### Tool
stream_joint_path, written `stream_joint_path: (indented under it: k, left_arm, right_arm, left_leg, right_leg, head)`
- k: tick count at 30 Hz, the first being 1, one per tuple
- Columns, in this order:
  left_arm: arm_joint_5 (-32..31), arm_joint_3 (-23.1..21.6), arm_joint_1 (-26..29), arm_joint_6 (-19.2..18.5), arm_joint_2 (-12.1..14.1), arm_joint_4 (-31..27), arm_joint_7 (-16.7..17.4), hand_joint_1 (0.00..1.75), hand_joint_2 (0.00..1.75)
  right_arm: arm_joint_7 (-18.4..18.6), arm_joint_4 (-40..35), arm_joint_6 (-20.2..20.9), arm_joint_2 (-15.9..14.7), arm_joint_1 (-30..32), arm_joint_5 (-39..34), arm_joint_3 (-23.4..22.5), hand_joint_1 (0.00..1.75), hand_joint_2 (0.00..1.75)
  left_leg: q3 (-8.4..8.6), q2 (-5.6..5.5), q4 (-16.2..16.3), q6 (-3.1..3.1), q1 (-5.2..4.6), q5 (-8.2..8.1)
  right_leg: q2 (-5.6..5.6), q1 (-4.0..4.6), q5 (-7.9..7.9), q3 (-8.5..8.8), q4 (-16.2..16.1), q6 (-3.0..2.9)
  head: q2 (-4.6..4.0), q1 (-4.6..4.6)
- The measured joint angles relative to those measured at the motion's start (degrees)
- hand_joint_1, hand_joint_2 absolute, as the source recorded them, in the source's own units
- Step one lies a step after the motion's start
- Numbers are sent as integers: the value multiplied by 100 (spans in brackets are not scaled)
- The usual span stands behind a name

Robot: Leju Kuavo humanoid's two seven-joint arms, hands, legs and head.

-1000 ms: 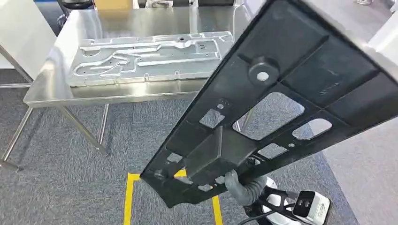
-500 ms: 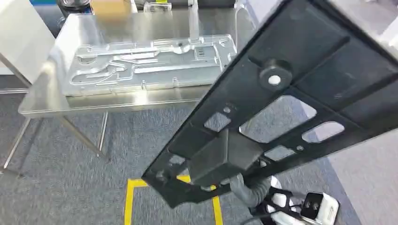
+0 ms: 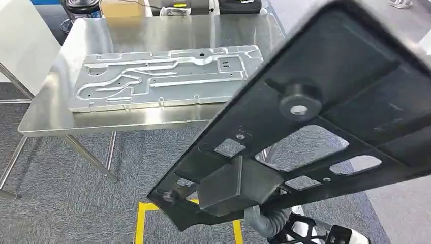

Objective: Take the parts from the cabinet and place them on the table.

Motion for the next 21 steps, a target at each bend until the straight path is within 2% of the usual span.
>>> stream_joint_path:
  k: [1,2,3,4,5,6,8,9,10,11,12,13,14,15,16,18,19,20,21]
  left_arm:
    - [-7,0,-4,-24,0,0,-26,0,175]
    - [-35,0,-4,-39,0,0,-44,0,175]
    - [-39,0,-2,-46,0,0,-59,0,175]
    - [-48,0,2,-57,0,0,-70,0,175]
    - [-57,0,12,-72,0,0,-81,0,175]
    - [-65,0,15,-81,0,0,-85,0,175]
    - [-90,-2,12,-94,-6,0,-100,0,175]
    - [-96,-4,27,-96,-24,2,-100,0,175]
    - [-98,-4,11,-98,-33,2,-103,0,175]
    - [-103,-4,15,-98,-33,2,-100,0,175]
    - [-103,-7,15,-98,-33,2,-100,0,175]
    - [-109,-11,6,-100,-35,2,-98,0,175]
    - [-122,-26,-14,-100,-33,2,-98,0,175]
    - [-122,-35,-21,-103,-33,2,-105,0,175]
    - [-127,-37,-22,-107,-33,2,-105,0,175]
    - [-129,-37,-13,-107,-26,2,-105,0,175]
    - [-131,-39,2,-109,-24,2,-103,0,175]
    - [-136,-39,15,-111,-24,2,-103,0,175]
    - [-140,-42,22,-118,-24,2,-103,0,175]
  right_arm:
    - [0,-39,15,0,35,-2,-18,175,175]
    - [0,-61,20,0,85,-2,-33,175,175]
    - [0,-68,20,0,136,-2,-44,175,175]
    - [0,-85,20,0,183,2,-61,175,175]
    - [0,-111,24,0,228,17,-81,175,175]
    - [0,-139,35,0,253,24,-87,175,175]
    - [0,-190,39,0,267,37,-96,175,175]
    - [0,-210,35,0,275,48,-114,175,175]
    - [0,-229,22,2,277,74,-133,175,175]
    - [0,-245,11,0,283,79,-142,175,175]
    - [0,-268,-11,0,304,94,-153,175,175]
    - [0,-297,-46,0,323,127,-162,175,175]
    - [0,-334,-78,2,342,155,-164,175,175]
    - [0,-354,-105,4,343,164,-164,175,175]
    - [0,-367,-112,9,343,175,-164,175,175]
    - [0,-369,-129,15,355,184,-164,175,175]
    - [0,-369,-133,15,359,186,-164,175,175]
    - [0,-369,-131,15,368,190,-164,175,175]
    - [0,-369,-131,15,374,192,-164,175,175]
  left_leg:
    - [18,7,0,35,-1,-26]
    - [41,14,1,45,-7,-60]
    - [70,20,2,51,-17,-93]
    - [109,23,2,53,-24,-127]
    - [177,24,2,50,-32,-175]
    - [251,26,1,47,-42,-223]
    - [426,45,-8,33,-63,-334]
    - [461,54,-22,13,-67,-377]
    - [469,59,-9,-40,-96,-416]
    - [467,95,-28,-60,-85,-422]
    - [480,119,-62,-91,-78,-442]
    - [521,149,-98,-108,-82,-452]
    - [561,142,-85,-150,-92,-499]
    - [541,102,71,-166,-85,-557]
    - [364,70,422,-177,-75,-718]
    - [-222,64,1399,-225,-49,-1083]
    - [-458,64,1722,-245,-41,-1128]
    - [-579,65,1759,-262,-29,-988]
    - [-541,65,1510,-269,-14,-717]
  right_leg:
    - [0,-3,-186,-258,439,14]
    - [0,-7,-391,-602,994,31]
    - [0,-10,-504,-895,1429,38]
    - [-1,-10,-494,-1097,1672,38]
    - [-2,-10,-306,-1177,1642,23]
    - [-5,-6,-6,-1113,1348,-5]
    - [-47,40,705,-750,318,-115]
    - [-146,89,733,-628,79,-183]
    - [-162,116,679,-589,-75,-199]
    - [-144,119,667,-605,-42,-193]
    - [-100,128,645,-609,-48,-219]
    - [-78,125,636,-598,-79,-237]
    - [-64,28,652,-505,-178,-253]
    - [-55,38,629,-433,-231,-285]
    - [-58,38,606,-388,-240,-318]
    - [-44,42,528,-320,-237,-338]
    - [-23,41,493,-285,-233,-336]
    - [-2,38,448,-228,-230,-326]
    - [14,36,399,-161,-230,-312]
  head:
    - [0,-2]
    - [0,-2]
    - [0,0]
    - [0,-2]
    - [0,0]
    - [0,-2]
    - [0,0]
    - [0,0]
    - [0,2]
    - [0,0]
    - [0,0]
    - [0,0]
    - [0,-2]
    - [0,-2]
    - [0,-2]
    - [0,-2]
    - [0,-2]
    - [0,-2]
    - [0,-2]
